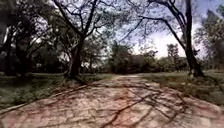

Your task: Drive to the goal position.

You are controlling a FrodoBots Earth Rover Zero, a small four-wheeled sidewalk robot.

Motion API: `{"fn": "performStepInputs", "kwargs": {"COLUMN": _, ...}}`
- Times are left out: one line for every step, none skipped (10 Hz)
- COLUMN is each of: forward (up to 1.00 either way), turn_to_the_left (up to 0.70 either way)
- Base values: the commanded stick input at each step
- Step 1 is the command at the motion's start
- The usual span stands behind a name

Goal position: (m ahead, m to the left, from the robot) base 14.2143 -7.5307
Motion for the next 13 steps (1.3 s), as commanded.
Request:
{"fn": "performStepInputs", "kwargs": {"forward": 0.70, "turn_to_the_left": -0.02}}
{"fn": "performStepInputs", "kwargs": {"forward": 0.70, "turn_to_the_left": -0.20}}
{"fn": "performStepInputs", "kwargs": {"forward": 0.70, "turn_to_the_left": -0.33}}
{"fn": "performStepInputs", "kwargs": {"forward": 0.70, "turn_to_the_left": -0.14}}
{"fn": "performStepInputs", "kwargs": {"forward": 0.70, "turn_to_the_left": 0.00}}
{"fn": "performStepInputs", "kwargs": {"forward": 0.70, "turn_to_the_left": 0.00}}
{"fn": "performStepInputs", "kwargs": {"forward": 0.70, "turn_to_the_left": 0.00}}
{"fn": "performStepInputs", "kwargs": {"forward": 0.70, "turn_to_the_left": 0.00}}
{"fn": "performStepInputs", "kwargs": {"forward": 0.70, "turn_to_the_left": 0.00}}
{"fn": "performStepInputs", "kwargs": {"forward": 0.70, "turn_to_the_left": 0.00}}
{"fn": "performStepInputs", "kwargs": {"forward": 0.70, "turn_to_the_left": -0.07}}
{"fn": "performStepInputs", "kwargs": {"forward": 0.70, "turn_to_the_left": -0.25}}
{"fn": "performStepInputs", "kwargs": {"forward": 0.70, "turn_to_the_left": -0.28}}
